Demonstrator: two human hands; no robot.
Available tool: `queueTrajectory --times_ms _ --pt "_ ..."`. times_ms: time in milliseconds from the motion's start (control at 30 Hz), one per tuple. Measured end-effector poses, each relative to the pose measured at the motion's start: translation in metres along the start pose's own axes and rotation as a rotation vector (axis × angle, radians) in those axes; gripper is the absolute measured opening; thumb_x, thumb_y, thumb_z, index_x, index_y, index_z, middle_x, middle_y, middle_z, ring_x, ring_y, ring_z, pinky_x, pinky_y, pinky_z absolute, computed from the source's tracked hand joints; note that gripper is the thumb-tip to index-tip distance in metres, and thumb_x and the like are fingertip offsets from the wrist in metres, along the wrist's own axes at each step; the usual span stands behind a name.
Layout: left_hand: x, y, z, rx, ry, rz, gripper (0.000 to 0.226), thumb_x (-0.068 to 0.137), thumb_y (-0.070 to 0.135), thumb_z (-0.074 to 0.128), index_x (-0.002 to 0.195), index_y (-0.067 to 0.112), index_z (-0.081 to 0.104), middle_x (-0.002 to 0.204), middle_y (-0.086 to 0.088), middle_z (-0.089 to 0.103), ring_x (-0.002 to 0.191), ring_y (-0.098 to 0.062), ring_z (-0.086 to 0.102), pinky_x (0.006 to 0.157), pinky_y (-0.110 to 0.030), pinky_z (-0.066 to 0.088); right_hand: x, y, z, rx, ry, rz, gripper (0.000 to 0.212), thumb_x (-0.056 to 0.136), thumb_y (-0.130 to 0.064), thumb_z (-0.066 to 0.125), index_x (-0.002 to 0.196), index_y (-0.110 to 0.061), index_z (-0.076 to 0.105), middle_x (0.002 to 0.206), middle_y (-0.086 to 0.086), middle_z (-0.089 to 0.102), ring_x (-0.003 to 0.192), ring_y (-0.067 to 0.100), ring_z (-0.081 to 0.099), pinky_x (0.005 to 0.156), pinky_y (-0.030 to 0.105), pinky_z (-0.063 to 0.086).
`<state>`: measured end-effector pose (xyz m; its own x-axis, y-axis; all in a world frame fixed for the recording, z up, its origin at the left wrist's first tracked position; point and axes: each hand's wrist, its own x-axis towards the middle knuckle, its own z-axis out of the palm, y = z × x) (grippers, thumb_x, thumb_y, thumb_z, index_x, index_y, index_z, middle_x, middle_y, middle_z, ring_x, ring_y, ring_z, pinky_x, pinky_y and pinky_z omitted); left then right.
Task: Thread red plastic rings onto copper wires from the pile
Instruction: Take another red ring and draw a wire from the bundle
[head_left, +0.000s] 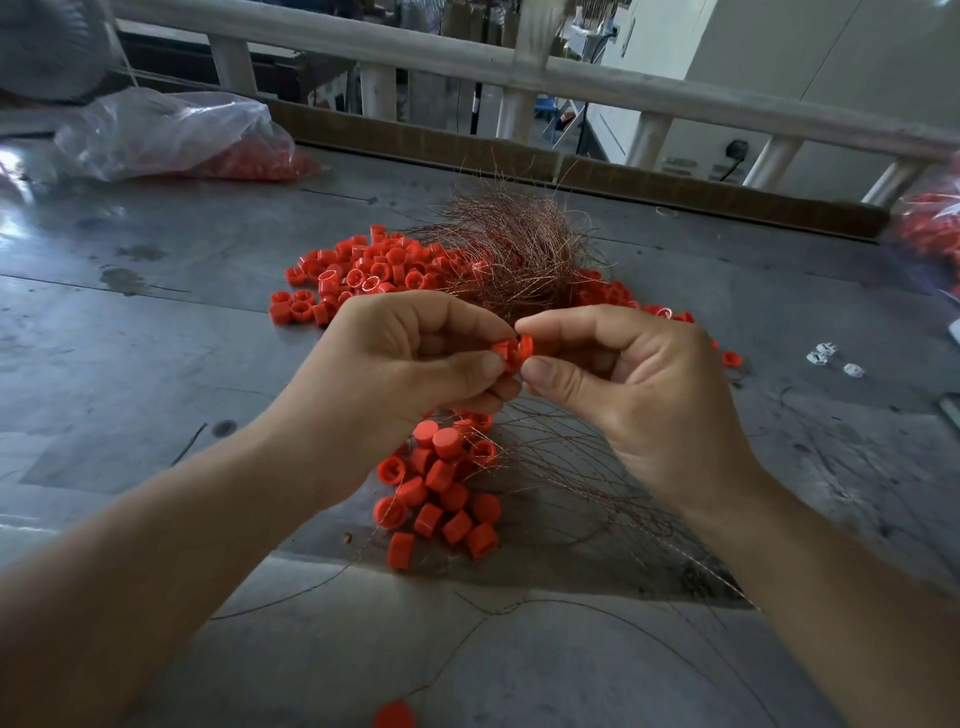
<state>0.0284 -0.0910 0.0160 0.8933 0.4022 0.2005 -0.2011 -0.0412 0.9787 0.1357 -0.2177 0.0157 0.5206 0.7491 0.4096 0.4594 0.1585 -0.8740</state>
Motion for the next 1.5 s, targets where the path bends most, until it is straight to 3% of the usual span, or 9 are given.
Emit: queueTrajectory --times_ms 133,400,767,1100,1333,1500 --pt "0.0 0.0001 -0.0003 -0.008 0.002 -0.002 0.018 0.059 0.01 0.064 0.075 0.015 0.07 0.071 -0.01 0.072 0.065 -0.017 0.07 0.057 -0.017 0.053 -0.0001 0.0012 0.0015 -0.006 -0.005 -0.039 0.019 0.067 -0.019 0.068 0.086 -0.022 0.066 0.076 -0.011 0.069 0.074 0.007 0.067 0.067 0.016 0.051" --pt "-0.0007 -0.0012 0.0007 0.008 0.016 0.009 0.016 0.059 0.011 0.064 0.07 0.019 0.071 0.067 -0.008 0.071 0.06 -0.016 0.069 0.055 -0.016 0.052 -0.001 0.0024 0.0014 -0.095 -0.001 -0.096 0.019 0.069 -0.018 0.069 0.087 -0.024 0.066 0.086 -0.008 0.069 0.078 0.008 0.068 0.07 0.019 0.053" --pt "-0.0025 -0.0011 0.0027 0.035 -0.017 0.0 0.019 0.059 0.01 0.062 0.076 0.014 0.068 0.066 -0.007 0.071 0.06 -0.014 0.069 0.055 -0.015 0.052 -0.0012 -0.0004 0.0002 -0.156 -0.004 -0.097 0.02 0.066 -0.011 0.073 0.082 -0.021 0.067 0.081 -0.006 0.069 0.072 0.007 0.068 0.067 0.019 0.054" --pt "-0.0052 -0.0031 0.0016 0.019 -0.047 0.016 0.021 0.058 0.013 0.063 0.076 0.017 0.074 0.067 -0.009 0.071 0.062 -0.018 0.07 0.055 -0.018 0.053 -0.0065 -0.0047 0.0032 -0.269 0.054 -0.202 0.021 0.064 -0.019 0.072 0.084 -0.022 0.065 0.077 -0.015 0.064 0.073 0.004 0.066 0.065 0.016 0.053" --pt "-0.0025 -0.0016 -0.001 -0.078 -0.075 -0.053 0.026 0.055 0.015 0.065 0.079 0.012 0.073 0.068 -0.011 0.071 0.063 -0.017 0.07 0.055 -0.018 0.053 -0.0027 -0.0034 -0.001 -0.223 0.007 -0.2 0.023 0.066 -0.021 0.071 0.088 -0.019 0.066 0.08 -0.012 0.065 0.075 0.002 0.065 0.067 0.014 0.05" --pt "-0.0026 0.0002 -0.0046 -0.122 -0.19 -0.072 0.028 0.055 0.013 0.08 0.083 0.017 0.074 0.07 -0.01 0.071 0.065 -0.019 0.07 0.056 -0.02 0.054 -0.0016 -0.0032 -0.0024 -0.129 -0.071 -0.125 0.023 0.067 -0.028 0.069 0.089 -0.027 0.064 0.075 -0.01 0.063 0.072 0.006 0.064 0.068 0.018 0.052"
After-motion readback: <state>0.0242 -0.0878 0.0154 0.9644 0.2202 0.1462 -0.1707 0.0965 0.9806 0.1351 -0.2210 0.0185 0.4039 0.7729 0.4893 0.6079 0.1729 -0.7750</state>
